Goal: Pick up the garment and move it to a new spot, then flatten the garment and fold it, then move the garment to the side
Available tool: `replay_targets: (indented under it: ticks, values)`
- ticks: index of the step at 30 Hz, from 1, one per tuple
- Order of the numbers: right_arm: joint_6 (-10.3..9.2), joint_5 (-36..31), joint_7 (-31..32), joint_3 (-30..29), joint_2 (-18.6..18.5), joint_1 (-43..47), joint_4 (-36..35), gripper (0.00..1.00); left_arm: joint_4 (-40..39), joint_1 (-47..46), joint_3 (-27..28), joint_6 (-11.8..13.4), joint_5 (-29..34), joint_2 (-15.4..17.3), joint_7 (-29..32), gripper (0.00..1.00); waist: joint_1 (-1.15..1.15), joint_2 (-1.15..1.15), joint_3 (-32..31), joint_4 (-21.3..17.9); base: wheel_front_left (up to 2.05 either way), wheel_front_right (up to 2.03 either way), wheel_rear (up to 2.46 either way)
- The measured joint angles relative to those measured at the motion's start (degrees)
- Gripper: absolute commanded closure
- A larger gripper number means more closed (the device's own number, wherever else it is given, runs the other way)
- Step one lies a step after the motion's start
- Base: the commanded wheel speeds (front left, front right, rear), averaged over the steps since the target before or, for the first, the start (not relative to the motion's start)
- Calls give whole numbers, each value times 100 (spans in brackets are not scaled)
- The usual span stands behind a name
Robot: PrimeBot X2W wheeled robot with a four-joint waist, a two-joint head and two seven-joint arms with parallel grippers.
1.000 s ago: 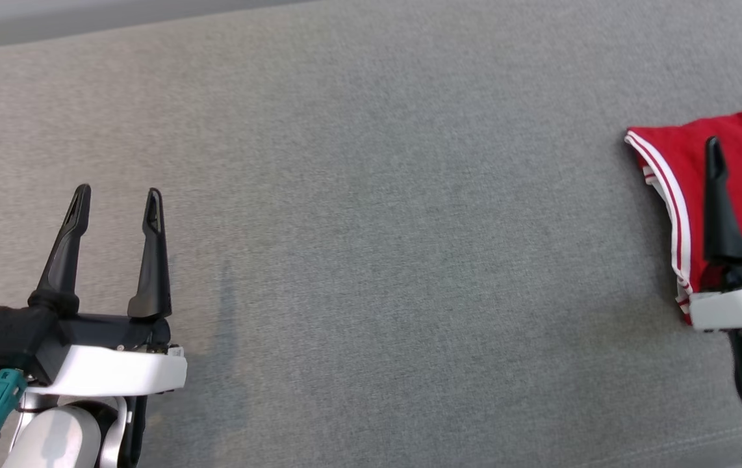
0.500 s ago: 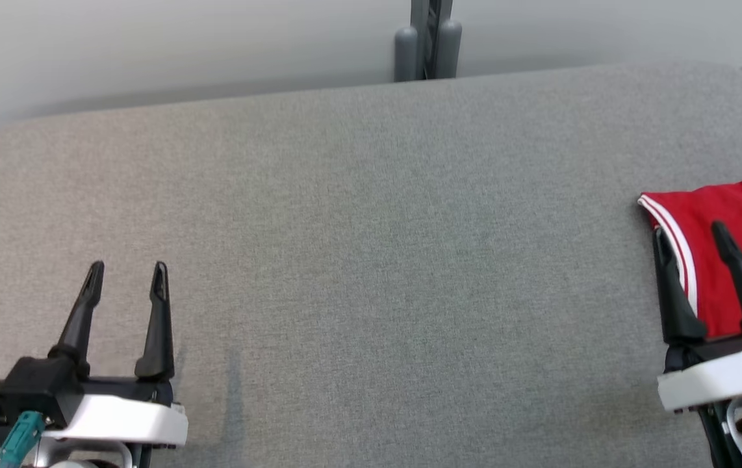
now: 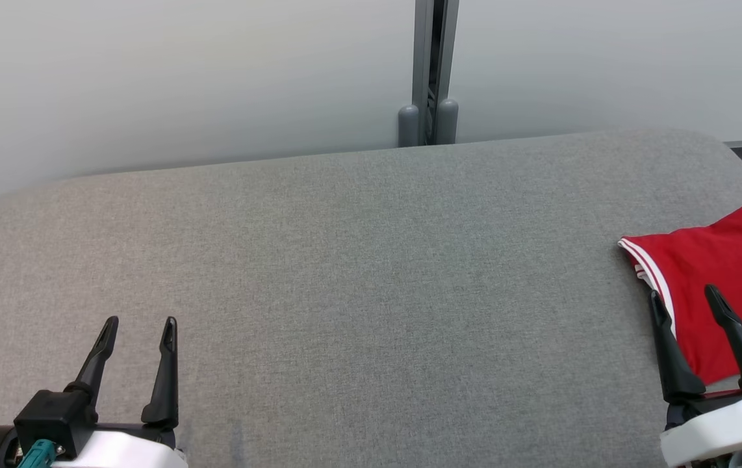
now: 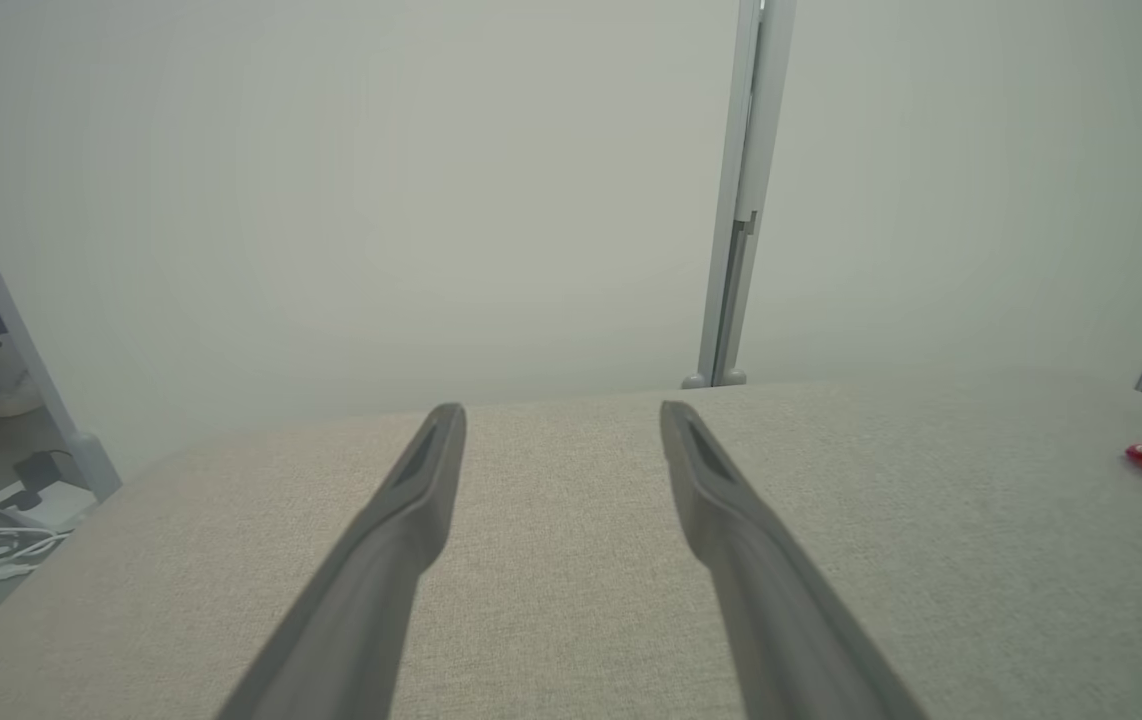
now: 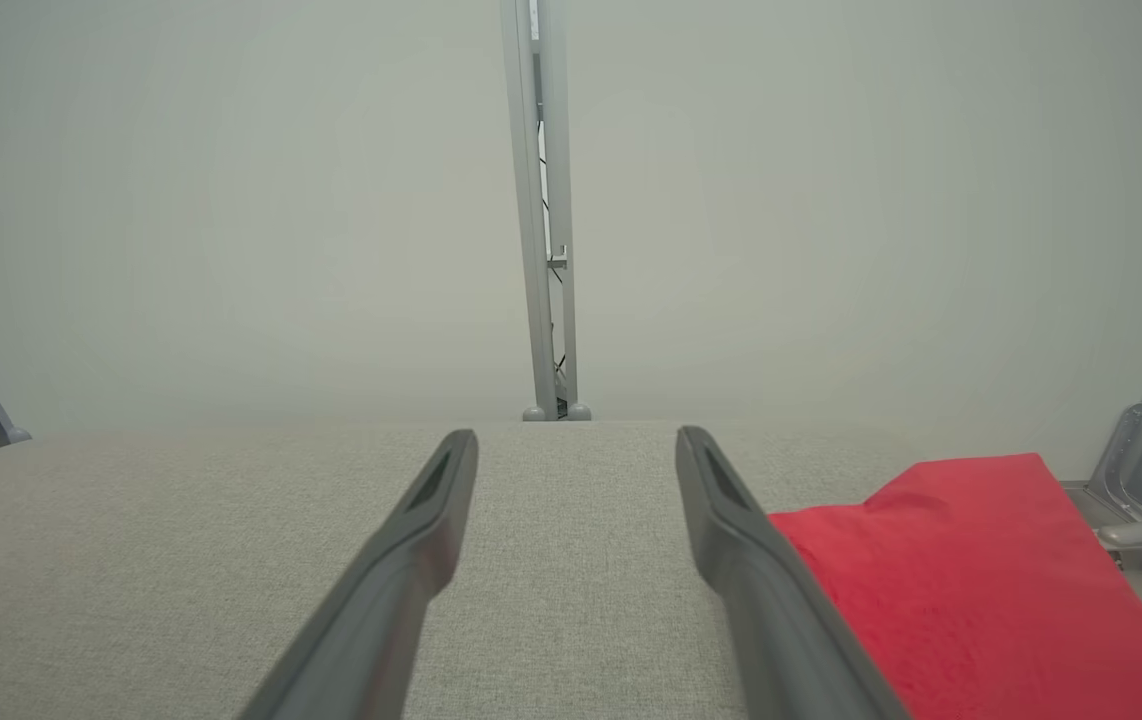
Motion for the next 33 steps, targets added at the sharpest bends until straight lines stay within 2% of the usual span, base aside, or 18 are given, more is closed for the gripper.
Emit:
replay_targets:
  ticks: [33]
  values:
    - [0,48,90,-53,71,119,-92,0,-23,59,-25,83,-142,83,138,0,0,0,-88,-33,0,0,0]
